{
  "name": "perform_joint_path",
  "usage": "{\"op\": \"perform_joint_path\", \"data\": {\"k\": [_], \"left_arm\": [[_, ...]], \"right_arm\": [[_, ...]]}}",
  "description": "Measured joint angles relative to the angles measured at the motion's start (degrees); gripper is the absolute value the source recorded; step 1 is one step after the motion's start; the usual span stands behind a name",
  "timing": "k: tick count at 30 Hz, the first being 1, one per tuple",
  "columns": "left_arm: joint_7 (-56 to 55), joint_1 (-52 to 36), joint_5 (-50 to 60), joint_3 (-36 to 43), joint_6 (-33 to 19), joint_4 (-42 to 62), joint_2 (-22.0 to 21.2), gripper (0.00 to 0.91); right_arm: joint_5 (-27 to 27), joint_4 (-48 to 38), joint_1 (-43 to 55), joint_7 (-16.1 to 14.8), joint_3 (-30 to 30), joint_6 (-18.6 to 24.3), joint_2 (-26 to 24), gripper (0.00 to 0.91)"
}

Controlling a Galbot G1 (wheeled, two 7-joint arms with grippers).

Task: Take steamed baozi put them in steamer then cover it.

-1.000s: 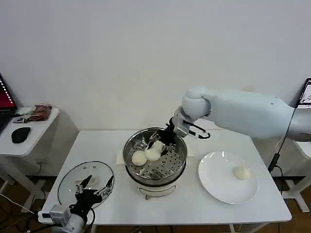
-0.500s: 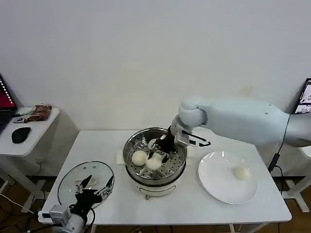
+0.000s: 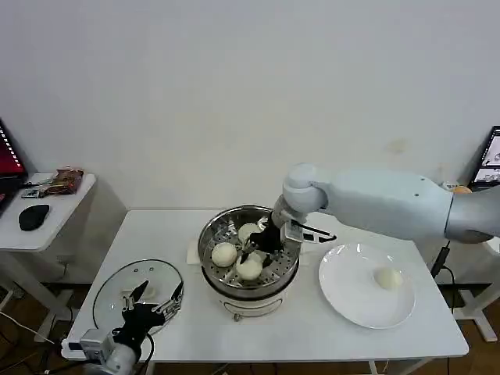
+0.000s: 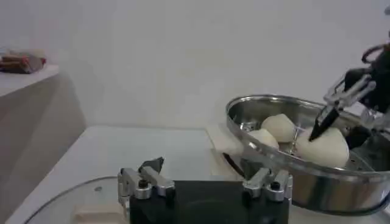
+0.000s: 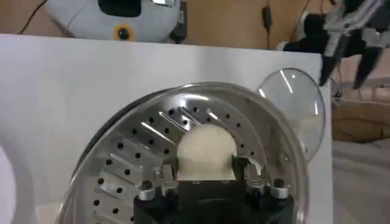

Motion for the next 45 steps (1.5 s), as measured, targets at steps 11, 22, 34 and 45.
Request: {"op": "perform_joint_path", "data": {"k": [11,22,34,45], "left_arm": [[0.0,0.0,0.0,0.0,0.0,0.2,0.0,0.907],[0.1,0.1,0.0,0.2,0.0,0.3,-0.1,0.907],[0.0,0.0,0.1,0.2,0.0,0.1,-0.4,0.907],[0.1,0.0,0.1,0.1,-0.3,-0.1,-0.4,0.907]], "right_arm": [[-2.6,-1.0,-0.7,0.3,0.0,1.3,0.1,0.907],[-2.7,-1.3,1.0,0.5,0.6,1.3,-0.3,0.907],[4.1,-1.3,6.8,-0.5,-1.4,-2.8,-3.7,0.907],[16.1,-0.4,13.1,-0.3,-6.6,-13.3,-10.1,0.907]]}}
